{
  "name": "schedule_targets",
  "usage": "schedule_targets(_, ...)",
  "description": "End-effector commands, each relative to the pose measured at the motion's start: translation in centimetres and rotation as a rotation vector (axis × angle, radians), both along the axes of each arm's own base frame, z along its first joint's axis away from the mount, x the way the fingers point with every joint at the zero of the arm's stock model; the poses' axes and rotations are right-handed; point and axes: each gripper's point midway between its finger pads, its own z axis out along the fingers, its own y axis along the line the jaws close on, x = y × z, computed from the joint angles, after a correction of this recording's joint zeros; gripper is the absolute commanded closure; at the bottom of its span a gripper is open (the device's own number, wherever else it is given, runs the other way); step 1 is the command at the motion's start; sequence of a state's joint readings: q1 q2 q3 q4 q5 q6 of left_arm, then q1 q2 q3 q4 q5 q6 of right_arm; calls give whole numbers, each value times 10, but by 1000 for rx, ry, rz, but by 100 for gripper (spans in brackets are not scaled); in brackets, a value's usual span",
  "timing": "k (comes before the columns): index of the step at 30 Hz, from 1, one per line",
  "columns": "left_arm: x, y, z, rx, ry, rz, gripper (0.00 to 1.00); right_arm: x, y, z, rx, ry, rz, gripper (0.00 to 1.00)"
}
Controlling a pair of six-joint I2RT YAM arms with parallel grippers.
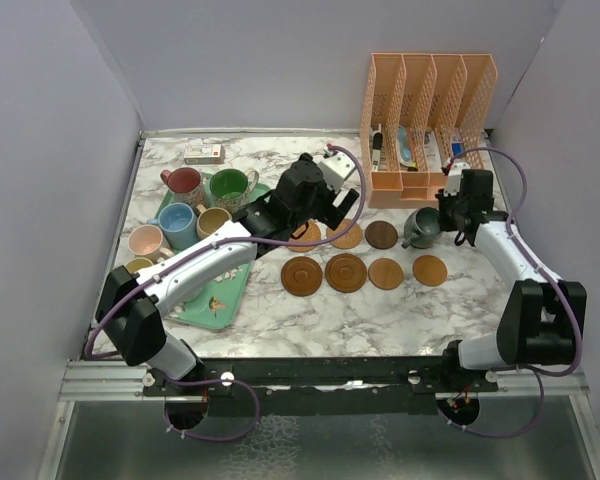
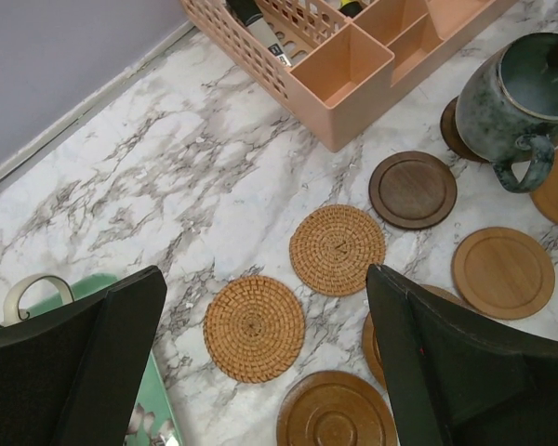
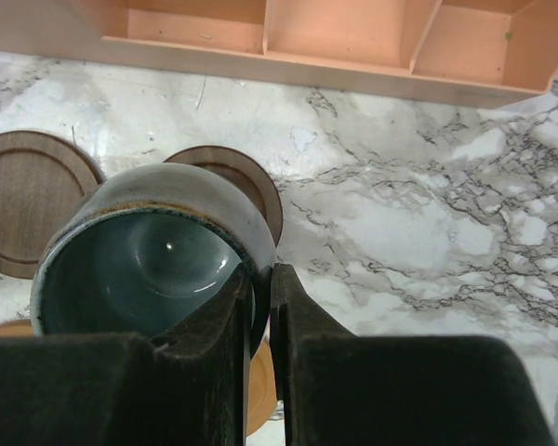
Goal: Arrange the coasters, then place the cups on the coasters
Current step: Place the cup on the coaster.
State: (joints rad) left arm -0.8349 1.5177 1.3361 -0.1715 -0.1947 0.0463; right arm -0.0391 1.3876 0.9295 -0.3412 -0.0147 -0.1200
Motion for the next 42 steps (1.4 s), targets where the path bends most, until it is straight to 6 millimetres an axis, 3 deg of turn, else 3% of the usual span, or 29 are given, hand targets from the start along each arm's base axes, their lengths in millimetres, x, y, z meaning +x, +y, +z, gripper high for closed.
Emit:
schedule_targets(1, -2, 4, 23, -48, -62, -18, 7, 30, -6, 28, 11, -98, -51, 99)
schedule_targets(10, -4, 9, 26, -66, -81, -17, 6, 37, -10, 20, 7, -76, -83, 99)
schedule_targets(24, -5, 9, 24, -65, -87, -32, 6, 41, -8, -3, -40, 38, 16, 99)
schedule_targets(42, -5, 13, 27, -69, -94, -33, 6, 43, -3, 10, -28, 34, 54, 99)
